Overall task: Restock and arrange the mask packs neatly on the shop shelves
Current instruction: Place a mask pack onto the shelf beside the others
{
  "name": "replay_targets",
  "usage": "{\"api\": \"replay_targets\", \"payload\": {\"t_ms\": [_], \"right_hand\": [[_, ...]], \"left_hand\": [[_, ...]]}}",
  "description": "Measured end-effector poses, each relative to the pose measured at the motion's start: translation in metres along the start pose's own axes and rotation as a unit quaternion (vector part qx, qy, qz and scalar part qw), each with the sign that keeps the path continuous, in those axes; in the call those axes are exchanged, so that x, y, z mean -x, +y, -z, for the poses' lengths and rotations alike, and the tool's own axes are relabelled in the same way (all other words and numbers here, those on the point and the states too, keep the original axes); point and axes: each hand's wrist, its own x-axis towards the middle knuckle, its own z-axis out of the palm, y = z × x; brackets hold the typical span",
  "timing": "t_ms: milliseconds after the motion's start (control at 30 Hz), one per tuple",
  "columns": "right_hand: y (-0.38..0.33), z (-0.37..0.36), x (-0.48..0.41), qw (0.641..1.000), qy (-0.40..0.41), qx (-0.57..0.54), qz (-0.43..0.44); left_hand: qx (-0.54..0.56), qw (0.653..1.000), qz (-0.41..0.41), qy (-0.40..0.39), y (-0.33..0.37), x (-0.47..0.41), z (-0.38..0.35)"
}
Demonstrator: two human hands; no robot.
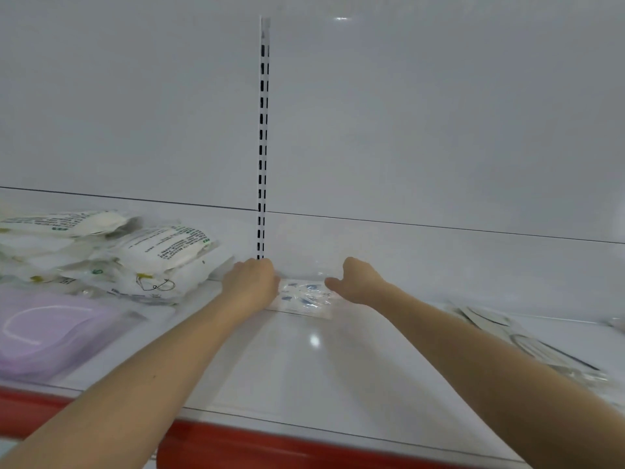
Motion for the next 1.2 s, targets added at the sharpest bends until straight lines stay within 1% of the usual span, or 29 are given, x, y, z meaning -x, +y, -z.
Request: {"api": "replay_targets", "payload": {"t_ms": [100,200,333,467,600,733,833,933,1000,1133,1200], "right_hand": [[0.010,0.022,0.014,0.997,0.039,0.060,0.043],[0.027,0.052,0.036,0.991,0.082,0.080,0.071],[0.065,0.091,0.079,0.988,0.104,0.080,0.080],[0.111,0.119,0.129,0.989,0.115,0.072,0.064],[0.150,0.133,0.174,0.990,0.124,0.066,0.024],[0.178,0.139,0.207,0.992,0.112,0.065,-0.003],[0.185,0.138,0.221,0.995,0.071,0.075,-0.002],[0.182,0.132,0.221,0.996,0.016,0.088,0.019],[0.175,0.126,0.214,0.993,-0.007,0.106,0.044],[0.164,0.113,0.196,0.988,-0.033,0.138,0.054],[0.164,0.110,0.191,0.986,-0.027,0.152,0.062]], "left_hand": [[0.011,0.997,-0.070,0.020,0.030,0.021,0.007],[0.040,0.990,-0.138,0.007,0.061,0.049,0.015],[0.133,0.970,-0.202,-0.018,0.099,0.089,0.021],[0.181,0.944,-0.273,-0.037,0.132,0.118,0.024],[0.170,0.929,-0.326,-0.046,0.159,0.135,0.023],[0.167,0.921,-0.350,-0.048,0.177,0.146,0.018],[0.178,0.918,-0.351,-0.058,0.182,0.149,0.014],[0.181,0.918,-0.346,-0.065,0.184,0.150,0.010],[0.189,0.918,-0.343,-0.066,0.185,0.150,0.010],[0.201,0.918,-0.338,-0.058,0.182,0.151,0.010],[0.208,0.919,-0.332,-0.056,0.178,0.150,0.009]]}}
